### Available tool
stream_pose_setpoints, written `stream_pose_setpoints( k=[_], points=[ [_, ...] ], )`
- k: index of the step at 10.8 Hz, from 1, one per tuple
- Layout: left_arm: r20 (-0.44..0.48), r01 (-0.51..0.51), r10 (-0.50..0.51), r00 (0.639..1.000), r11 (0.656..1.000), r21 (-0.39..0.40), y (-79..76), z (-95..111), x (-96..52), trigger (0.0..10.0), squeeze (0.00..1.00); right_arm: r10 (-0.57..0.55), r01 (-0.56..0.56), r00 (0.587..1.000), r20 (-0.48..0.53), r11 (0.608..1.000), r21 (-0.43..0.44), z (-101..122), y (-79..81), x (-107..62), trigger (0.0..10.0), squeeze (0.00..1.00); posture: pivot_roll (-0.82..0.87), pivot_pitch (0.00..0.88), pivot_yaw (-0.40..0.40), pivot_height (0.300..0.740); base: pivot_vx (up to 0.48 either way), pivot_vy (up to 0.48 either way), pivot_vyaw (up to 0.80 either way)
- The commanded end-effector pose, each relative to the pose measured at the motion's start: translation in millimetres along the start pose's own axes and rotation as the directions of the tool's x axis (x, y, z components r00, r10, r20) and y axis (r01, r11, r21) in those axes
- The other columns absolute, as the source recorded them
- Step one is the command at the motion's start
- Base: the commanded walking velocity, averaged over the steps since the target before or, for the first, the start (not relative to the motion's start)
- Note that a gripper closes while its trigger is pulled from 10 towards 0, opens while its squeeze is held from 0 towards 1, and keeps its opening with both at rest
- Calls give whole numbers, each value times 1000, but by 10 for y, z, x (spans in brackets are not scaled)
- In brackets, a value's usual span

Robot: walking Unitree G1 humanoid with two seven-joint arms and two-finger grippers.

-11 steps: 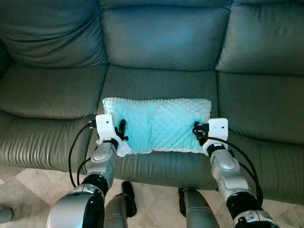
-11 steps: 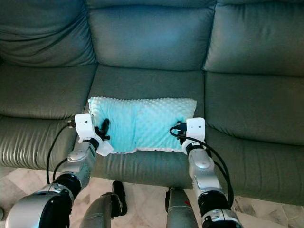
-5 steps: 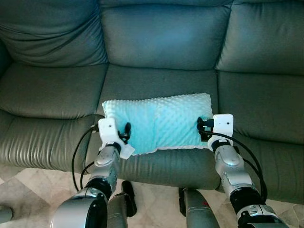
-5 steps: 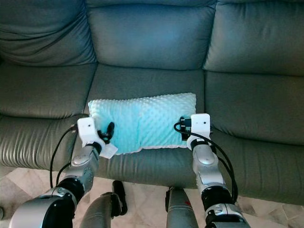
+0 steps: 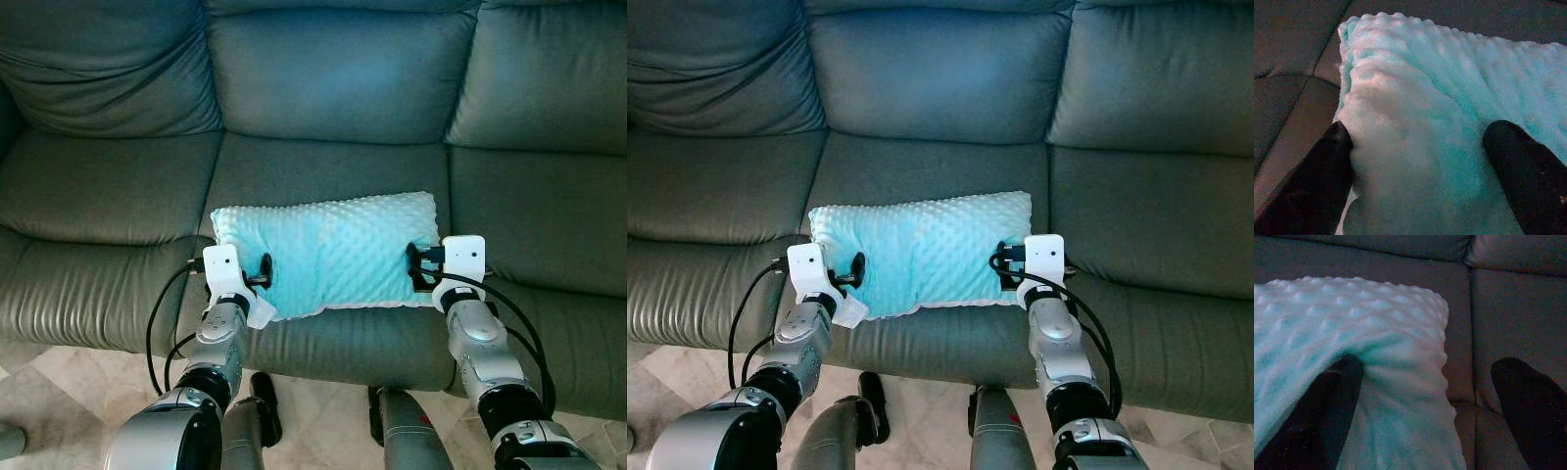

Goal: Move the pillow to the sofa

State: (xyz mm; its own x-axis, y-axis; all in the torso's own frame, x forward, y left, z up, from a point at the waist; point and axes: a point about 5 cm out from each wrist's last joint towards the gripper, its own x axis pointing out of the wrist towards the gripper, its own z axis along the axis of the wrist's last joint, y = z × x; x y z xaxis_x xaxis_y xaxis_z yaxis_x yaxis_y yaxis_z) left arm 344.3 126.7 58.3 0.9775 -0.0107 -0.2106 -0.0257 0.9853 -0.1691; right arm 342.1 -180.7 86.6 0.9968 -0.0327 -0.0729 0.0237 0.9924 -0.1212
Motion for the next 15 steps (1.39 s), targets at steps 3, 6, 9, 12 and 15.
stream_pose_setpoints(
  k=[3, 6, 9, 12, 15],
  points=[
    [-42, -18, 18, 999, 1000, 3, 44, -137, -58, 10000, 1000, 4, -4, 999, -42, 1000, 5, -120, 26, -49, 10000, 1000, -266, 462, 102, 740, 0, 0, 0],
    [-42, -18, 18, 999, 1000, 3, 44, -137, -58, 10000, 1000, 4, -4, 999, -42, 1000, 5, -120, 26, -49, 10000, 1000, -266, 462, 102, 740, 0, 0, 0],
    [59, 16, -14, 998, 999, -38, -99, 316, 137, 10000, 1000, 78, -78, 997, 23, 997, 10, 63, 128, 41, 10000, 1000, -309, 391, 82, 740, 0, 0, 0],
    [41, 27, -26, 999, 999, -21, -97, 322, 148, 10000, 1000, 110, -111, 992, 55, 994, 20, 142, 191, 65, 10000, 1000, -330, 353, 84, 740, 0, 0, 0],
    [65, 39, -38, 997, 999, -17, -138, 461, 198, 10000, 1000, 109, -110, 992, 57, 994, 8, 136, 157, 63, 10000, 1000, -341, 270, 86, 740, 0, 0, 0]
  ],
)
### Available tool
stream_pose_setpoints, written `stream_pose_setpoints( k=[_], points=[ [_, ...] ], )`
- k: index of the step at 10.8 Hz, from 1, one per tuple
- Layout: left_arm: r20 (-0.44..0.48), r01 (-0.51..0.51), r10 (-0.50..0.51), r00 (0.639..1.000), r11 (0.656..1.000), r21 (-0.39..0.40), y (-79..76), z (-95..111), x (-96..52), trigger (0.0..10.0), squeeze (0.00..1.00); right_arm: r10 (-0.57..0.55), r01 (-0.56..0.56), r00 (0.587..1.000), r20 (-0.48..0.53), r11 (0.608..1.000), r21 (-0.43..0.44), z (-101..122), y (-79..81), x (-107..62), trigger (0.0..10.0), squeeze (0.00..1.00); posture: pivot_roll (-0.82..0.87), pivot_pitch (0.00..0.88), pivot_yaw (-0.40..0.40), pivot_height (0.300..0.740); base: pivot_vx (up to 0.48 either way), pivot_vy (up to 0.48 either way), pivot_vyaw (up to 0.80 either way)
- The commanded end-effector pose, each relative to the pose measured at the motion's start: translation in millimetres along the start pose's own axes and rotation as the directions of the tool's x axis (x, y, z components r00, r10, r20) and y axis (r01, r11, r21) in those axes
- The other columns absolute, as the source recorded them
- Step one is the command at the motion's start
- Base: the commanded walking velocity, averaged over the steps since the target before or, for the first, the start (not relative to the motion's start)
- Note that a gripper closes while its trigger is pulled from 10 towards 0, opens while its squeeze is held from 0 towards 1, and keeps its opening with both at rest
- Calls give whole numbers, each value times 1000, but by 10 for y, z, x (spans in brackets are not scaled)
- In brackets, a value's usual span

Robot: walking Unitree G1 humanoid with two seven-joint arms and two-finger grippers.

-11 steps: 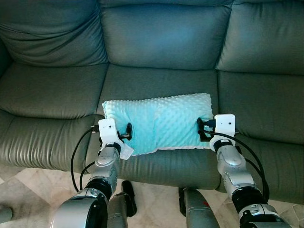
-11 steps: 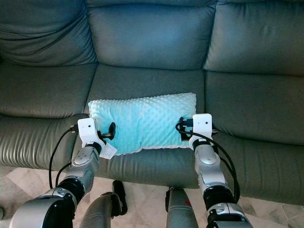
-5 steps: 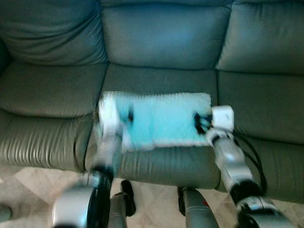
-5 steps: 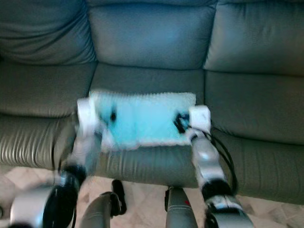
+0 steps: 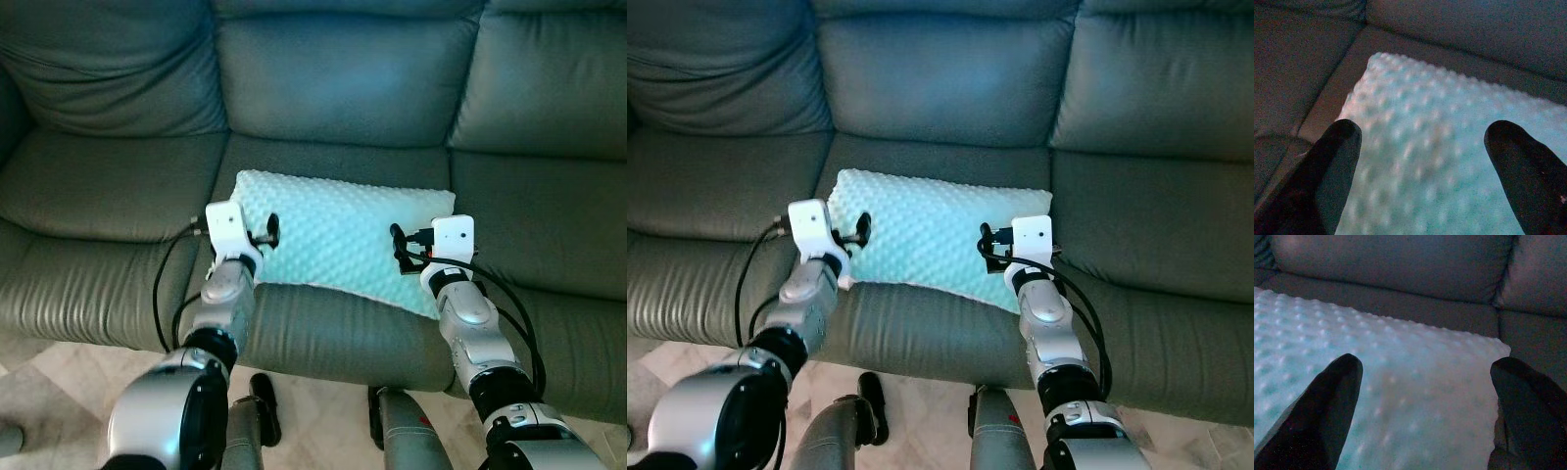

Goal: Move the pillow to the sofa

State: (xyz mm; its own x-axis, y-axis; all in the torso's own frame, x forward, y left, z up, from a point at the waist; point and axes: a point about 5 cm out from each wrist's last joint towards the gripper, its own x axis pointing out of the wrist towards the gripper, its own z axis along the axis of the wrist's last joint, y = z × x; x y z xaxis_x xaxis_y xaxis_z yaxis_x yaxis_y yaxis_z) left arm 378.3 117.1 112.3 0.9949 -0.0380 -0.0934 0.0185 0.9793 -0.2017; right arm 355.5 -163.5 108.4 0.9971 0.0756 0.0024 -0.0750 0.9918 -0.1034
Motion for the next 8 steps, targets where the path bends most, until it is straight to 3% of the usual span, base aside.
stream_pose_setpoints(
  k=[1, 4, 6, 8],
  points=[
    [-36, -12, 12, 999, 1000, 9, 75, -85, -31, 10000, 1000, 13, -13, 999, -33, 1000, -1, -113, 9, -58, 10000, 1000, -337, 241, 93, 740, 0, 0, 0],
    [8, -27, 27, 1000, 1000, 1, 260, -112, -93, 10000, 1000, 26, -25, 999, -26, 999, 19, -119, 9, -75, 10000, 1000, -323, 146, 116, 740, 0, 0, 0],
    [34, -81, 80, 996, 996, 22, 541, -180, -211, 10000, 1000, 91, -91, 996, -12, 995, 48, -142, 120, -153, 10000, 1000, -296, 73, 138, 740, 0, 0, 0],
    [71, -138, 131, 989, 985, 107, 799, -243, -389, 10000, 1000, 121, -121, 993, -6, 990, 74, -172, 184, -235, 10000, 1000, -269, 28, 152, 740, 0, 0, 0]
  ],
)
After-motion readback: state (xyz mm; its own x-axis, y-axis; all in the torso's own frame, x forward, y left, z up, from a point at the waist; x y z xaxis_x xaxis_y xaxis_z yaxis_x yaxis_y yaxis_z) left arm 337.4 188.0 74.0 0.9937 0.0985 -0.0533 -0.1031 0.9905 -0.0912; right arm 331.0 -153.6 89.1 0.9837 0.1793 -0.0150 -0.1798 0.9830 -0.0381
